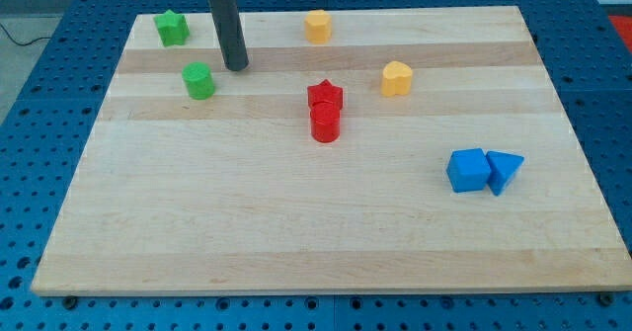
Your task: Slightly push the green circle to the right
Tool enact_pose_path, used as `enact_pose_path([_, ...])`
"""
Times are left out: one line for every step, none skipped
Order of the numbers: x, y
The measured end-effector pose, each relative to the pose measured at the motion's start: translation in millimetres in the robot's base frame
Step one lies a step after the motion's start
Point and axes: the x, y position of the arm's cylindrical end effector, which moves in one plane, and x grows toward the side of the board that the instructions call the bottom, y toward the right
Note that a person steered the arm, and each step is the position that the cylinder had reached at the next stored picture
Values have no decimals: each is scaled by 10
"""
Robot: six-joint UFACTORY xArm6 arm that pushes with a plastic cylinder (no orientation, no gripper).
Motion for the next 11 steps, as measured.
enact_pose_path([244,7])
enact_pose_path([346,6])
enact_pose_path([436,6])
enact_pose_path([626,-206])
enact_pose_path([750,-451])
enact_pose_path([750,-654])
enact_pose_path([570,-846])
enact_pose_path([177,-845])
enact_pose_path([93,-353])
enact_pose_path([93,-11])
enact_pose_path([93,-587])
